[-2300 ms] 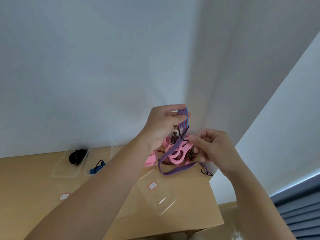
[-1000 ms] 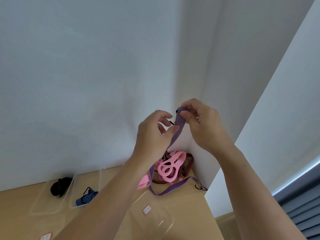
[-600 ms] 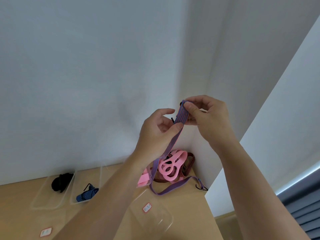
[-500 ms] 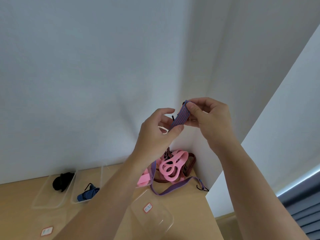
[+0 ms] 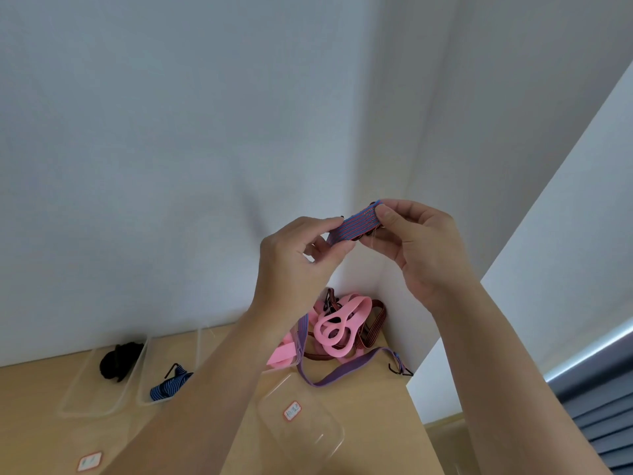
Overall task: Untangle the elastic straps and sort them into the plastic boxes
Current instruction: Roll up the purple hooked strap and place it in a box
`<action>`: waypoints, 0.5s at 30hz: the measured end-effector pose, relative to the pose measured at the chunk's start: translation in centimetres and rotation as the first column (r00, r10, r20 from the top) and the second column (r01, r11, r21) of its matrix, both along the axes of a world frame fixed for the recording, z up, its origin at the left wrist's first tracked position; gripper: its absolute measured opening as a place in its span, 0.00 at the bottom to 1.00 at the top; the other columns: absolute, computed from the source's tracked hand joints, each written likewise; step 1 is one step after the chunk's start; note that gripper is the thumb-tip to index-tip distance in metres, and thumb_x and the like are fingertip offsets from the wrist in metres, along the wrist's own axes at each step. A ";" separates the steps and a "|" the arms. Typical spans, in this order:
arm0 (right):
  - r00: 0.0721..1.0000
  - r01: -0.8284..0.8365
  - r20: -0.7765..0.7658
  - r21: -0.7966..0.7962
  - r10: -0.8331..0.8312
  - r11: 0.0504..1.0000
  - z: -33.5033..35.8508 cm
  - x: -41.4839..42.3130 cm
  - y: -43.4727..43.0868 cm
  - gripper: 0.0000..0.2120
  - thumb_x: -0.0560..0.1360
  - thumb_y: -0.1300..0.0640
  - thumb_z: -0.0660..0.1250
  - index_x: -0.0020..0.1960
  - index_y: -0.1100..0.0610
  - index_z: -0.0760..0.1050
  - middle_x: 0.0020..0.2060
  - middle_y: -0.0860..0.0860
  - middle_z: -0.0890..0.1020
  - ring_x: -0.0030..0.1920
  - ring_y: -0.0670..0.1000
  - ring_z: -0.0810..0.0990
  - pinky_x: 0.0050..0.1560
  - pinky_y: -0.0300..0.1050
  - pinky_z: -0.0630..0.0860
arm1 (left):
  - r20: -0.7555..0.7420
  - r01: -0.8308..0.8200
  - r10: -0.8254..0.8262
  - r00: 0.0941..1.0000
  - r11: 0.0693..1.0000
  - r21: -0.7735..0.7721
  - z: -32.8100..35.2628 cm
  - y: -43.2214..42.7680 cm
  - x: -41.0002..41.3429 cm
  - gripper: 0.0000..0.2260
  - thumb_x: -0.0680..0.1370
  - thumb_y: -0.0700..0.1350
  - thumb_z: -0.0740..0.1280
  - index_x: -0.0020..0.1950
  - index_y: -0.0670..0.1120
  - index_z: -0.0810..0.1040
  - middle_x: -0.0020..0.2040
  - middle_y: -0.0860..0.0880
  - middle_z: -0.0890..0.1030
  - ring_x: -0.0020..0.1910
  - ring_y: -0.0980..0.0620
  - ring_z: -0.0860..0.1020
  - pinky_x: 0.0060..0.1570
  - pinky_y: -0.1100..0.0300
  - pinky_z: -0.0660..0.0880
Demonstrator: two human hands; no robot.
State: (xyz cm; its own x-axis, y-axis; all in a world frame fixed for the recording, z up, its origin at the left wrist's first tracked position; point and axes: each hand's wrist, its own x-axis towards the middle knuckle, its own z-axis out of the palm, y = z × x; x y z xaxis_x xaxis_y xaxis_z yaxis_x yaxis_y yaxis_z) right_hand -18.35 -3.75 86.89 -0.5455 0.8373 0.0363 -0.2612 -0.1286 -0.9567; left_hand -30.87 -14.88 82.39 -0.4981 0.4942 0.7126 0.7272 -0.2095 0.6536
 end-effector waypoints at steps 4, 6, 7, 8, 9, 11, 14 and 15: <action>1.000 -0.020 -0.012 -0.021 0.020 1.000 0.1 0.2 0.1 0.04 0.80 0.67 0.66 0.50 0.66 0.80 0.40 0.59 0.85 0.38 0.55 0.84 0.44 0.46 0.84 | 0.026 0.024 -0.025 0.999 1.000 0.018 0.2 0.0 -0.4 0.13 0.72 0.37 0.79 0.55 0.41 0.86 0.48 0.50 0.84 0.38 0.54 0.82 0.41 0.58 0.81; 0.999 -0.036 -0.041 -0.042 0.034 0.998 0.2 0.1 0.0 0.04 0.80 0.68 0.65 0.52 0.67 0.79 0.40 0.59 0.85 0.38 0.55 0.85 0.45 0.46 0.84 | 0.150 0.038 -0.044 0.988 0.998 0.041 0.3 0.0 -0.2 0.14 0.71 0.35 0.79 0.54 0.45 0.85 0.50 0.51 0.82 0.41 0.52 0.83 0.42 0.57 0.81; 0.997 -0.047 -0.063 -0.059 0.043 0.997 0.1 0.0 -0.2 0.04 0.80 0.69 0.65 0.52 0.68 0.78 0.42 0.61 0.85 0.40 0.56 0.85 0.45 0.46 0.84 | 0.231 0.039 -0.051 0.972 0.998 0.053 0.4 0.1 -0.1 0.14 0.71 0.35 0.79 0.53 0.47 0.85 0.49 0.51 0.82 0.42 0.52 0.84 0.42 0.58 0.81; 0.995 -0.058 -0.086 -0.077 0.051 0.995 0.0 -0.1 -0.3 0.04 0.80 0.69 0.65 0.52 0.68 0.78 0.42 0.61 0.85 0.41 0.57 0.86 0.46 0.47 0.84 | 0.312 0.039 -0.057 0.948 0.997 0.065 0.5 0.1 0.1 0.14 0.71 0.35 0.79 0.52 0.49 0.85 0.48 0.50 0.82 0.43 0.53 0.84 0.43 0.60 0.80; 0.993 -0.067 -0.108 -0.094 0.057 0.993 -0.2 -0.1 -0.5 0.04 0.80 0.70 0.64 0.52 0.68 0.78 0.42 0.61 0.85 0.42 0.57 0.86 0.46 0.47 0.84 | 0.386 0.043 -0.069 0.920 0.996 0.075 0.5 0.1 0.1 0.14 0.71 0.34 0.79 0.51 0.49 0.85 0.48 0.47 0.82 0.43 0.54 0.84 0.44 0.62 0.80; 0.987 -0.086 -0.144 -0.123 0.068 0.989 -0.4 -0.3 -0.7 0.04 0.80 0.70 0.63 0.51 0.67 0.77 0.41 0.60 0.85 0.42 0.57 0.86 0.47 0.47 0.84 | 0.509 0.066 -0.103 0.855 0.994 0.091 0.7 0.1 0.0 0.13 0.70 0.34 0.79 0.50 0.48 0.86 0.47 0.44 0.85 0.44 0.53 0.85 0.44 0.65 0.79; 0.976 -0.127 -0.197 -0.160 0.094 0.979 -0.7 -0.5 -0.9 0.05 0.79 0.71 0.63 0.50 0.66 0.77 0.42 0.60 0.86 0.43 0.57 0.86 0.47 0.48 0.84 | 0.624 0.108 -0.165 0.764 0.986 0.127 1.0 0.1 -0.5 0.12 0.70 0.32 0.78 0.47 0.46 0.86 0.42 0.47 0.87 0.42 0.53 0.85 0.45 0.65 0.79; 0.971 -0.146 -0.214 -0.164 0.109 0.976 -0.7 -0.6 -0.9 0.05 0.79 0.71 0.63 0.50 0.66 0.77 0.43 0.60 0.85 0.44 0.58 0.86 0.47 0.48 0.84 | 0.649 0.118 -0.186 0.737 0.982 0.147 1.1 0.1 -0.6 0.11 0.70 0.32 0.78 0.46 0.46 0.86 0.41 0.48 0.87 0.42 0.52 0.85 0.46 0.64 0.79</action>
